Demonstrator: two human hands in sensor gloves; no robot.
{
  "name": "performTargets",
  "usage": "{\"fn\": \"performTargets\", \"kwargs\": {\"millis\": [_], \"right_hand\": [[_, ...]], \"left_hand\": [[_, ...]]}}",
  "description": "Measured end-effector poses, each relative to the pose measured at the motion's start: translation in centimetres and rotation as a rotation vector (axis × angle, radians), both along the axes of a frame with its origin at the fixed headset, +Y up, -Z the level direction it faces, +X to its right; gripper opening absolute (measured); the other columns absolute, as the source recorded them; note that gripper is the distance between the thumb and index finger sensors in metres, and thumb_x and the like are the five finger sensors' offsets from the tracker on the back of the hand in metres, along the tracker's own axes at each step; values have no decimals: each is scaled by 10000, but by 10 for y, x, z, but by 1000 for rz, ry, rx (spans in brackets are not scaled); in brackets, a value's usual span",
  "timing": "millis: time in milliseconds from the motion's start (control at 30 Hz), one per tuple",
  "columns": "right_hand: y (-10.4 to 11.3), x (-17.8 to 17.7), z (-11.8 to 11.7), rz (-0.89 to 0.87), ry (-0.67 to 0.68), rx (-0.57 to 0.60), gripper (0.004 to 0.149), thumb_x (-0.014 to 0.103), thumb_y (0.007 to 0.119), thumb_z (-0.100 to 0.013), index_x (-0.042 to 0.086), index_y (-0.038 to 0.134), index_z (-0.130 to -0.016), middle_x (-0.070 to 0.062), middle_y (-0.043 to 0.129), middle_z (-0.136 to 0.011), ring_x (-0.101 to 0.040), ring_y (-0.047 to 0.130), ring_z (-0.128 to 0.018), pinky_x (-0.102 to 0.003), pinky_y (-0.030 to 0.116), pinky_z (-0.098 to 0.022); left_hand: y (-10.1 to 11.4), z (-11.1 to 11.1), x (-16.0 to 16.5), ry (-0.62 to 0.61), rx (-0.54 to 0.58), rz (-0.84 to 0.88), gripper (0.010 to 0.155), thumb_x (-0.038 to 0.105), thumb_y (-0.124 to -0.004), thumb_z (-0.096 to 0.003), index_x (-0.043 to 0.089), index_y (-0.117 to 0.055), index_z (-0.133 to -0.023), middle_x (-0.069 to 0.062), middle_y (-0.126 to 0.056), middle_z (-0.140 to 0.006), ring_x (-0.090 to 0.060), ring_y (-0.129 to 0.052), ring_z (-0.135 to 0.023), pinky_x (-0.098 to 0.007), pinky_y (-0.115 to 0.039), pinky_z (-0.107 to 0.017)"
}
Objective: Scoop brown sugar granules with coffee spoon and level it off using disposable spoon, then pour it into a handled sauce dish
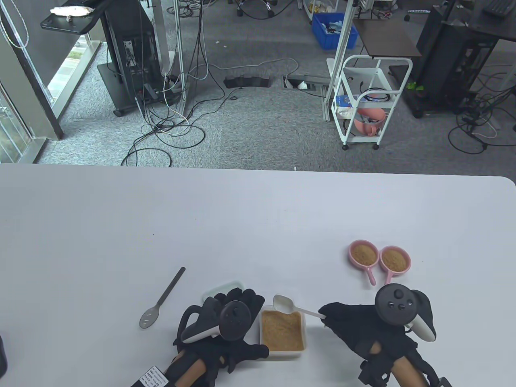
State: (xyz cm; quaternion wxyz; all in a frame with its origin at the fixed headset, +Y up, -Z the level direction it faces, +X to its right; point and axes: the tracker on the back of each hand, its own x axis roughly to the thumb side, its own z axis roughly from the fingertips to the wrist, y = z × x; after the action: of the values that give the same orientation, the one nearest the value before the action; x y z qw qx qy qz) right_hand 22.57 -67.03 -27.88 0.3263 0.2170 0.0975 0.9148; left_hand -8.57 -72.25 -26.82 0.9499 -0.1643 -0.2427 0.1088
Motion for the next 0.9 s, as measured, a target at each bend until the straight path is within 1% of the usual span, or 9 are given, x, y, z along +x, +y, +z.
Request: {"fn": "performTargets", "kwargs": {"millis": [200, 267, 400, 467, 567, 667, 767, 900], "right_hand": [[1, -13, 6, 104, 43, 87, 424, 329, 880, -459, 134, 935, -830, -47, 1011, -448, -282, 960, -227, -514, 769, -421], [2, -17, 8, 146, 52, 132, 423, 329, 884, -456, 136, 938, -829, -48, 1013, -447, -282, 961, -226, -514, 769, -421], [7, -26, 16, 267, 75, 275, 421, 330, 896, -446, 146, 946, -822, -48, 1019, -444, -284, 964, -224, -514, 773, -420], [11, -33, 22, 330, 90, 367, 419, 332, 903, -440, 154, 952, -816, -47, 1024, -438, -284, 967, -219, -511, 777, -418], [11, -45, 30, 436, 118, 432, 419, 334, 912, -431, 163, 959, -811, -47, 1033, -433, -286, 973, -212, -508, 783, -413], [8, -52, 32, 475, 146, 422, 422, 335, 911, -429, 162, 956, -811, -47, 1039, -424, -287, 977, -203, -508, 787, -407], [2, -53, 29, 453, 173, 315, 421, 328, 907, -431, 149, 956, -809, -50, 1039, -414, -286, 974, -191, -508, 791, -396], [-2, -49, 24, 430, 186, 207, 424, 325, 902, -437, 134, 952, -812, -53, 1036, -409, -285, 969, -180, -510, 791, -389]], "left_hand": [[0, 0, 1, -1, -7, -2, 1062, 862, -651, -323, 351, -232, -1154, 24, -281, -1252, -368, -348, -1200, -595, -325, -834], [-1, 0, 1, -2, -8, -1, 1055, 861, -651, -325, 358, -238, -1155, 26, -284, -1252, -371, -350, -1199, -597, -326, -832], [-1, 0, 1, -3, -13, 1, 1052, 861, -652, -325, 361, -242, -1155, 26, -288, -1253, -373, -353, -1198, -597, -326, -832], [-1, 0, 1, -4, -16, 1, 1049, 859, -652, -328, 363, -243, -1156, 27, -291, -1253, -374, -353, -1198, -598, -326, -831], [-2, 0, 1, -4, -20, 1, 1047, 860, -652, -328, 364, -247, -1156, 28, -294, -1253, -373, -354, -1198, -599, -325, -831], [-2, 0, 1, -5, -23, 1, 1045, 859, -651, -328, 364, -250, -1157, 28, -296, -1253, -374, -356, -1198, -599, -325, -830], [-2, 0, 2, -5, -23, 0, 1042, 858, -650, -330, 364, -251, -1157, 27, -302, -1253, -373, -358, -1197, -598, -326, -831], [-2, 0, 2, -5, -25, 0, 1045, 859, -649, -331, 362, -248, -1158, 29, -303, -1253, -375, -358, -1197, -599, -326, -830]]}}
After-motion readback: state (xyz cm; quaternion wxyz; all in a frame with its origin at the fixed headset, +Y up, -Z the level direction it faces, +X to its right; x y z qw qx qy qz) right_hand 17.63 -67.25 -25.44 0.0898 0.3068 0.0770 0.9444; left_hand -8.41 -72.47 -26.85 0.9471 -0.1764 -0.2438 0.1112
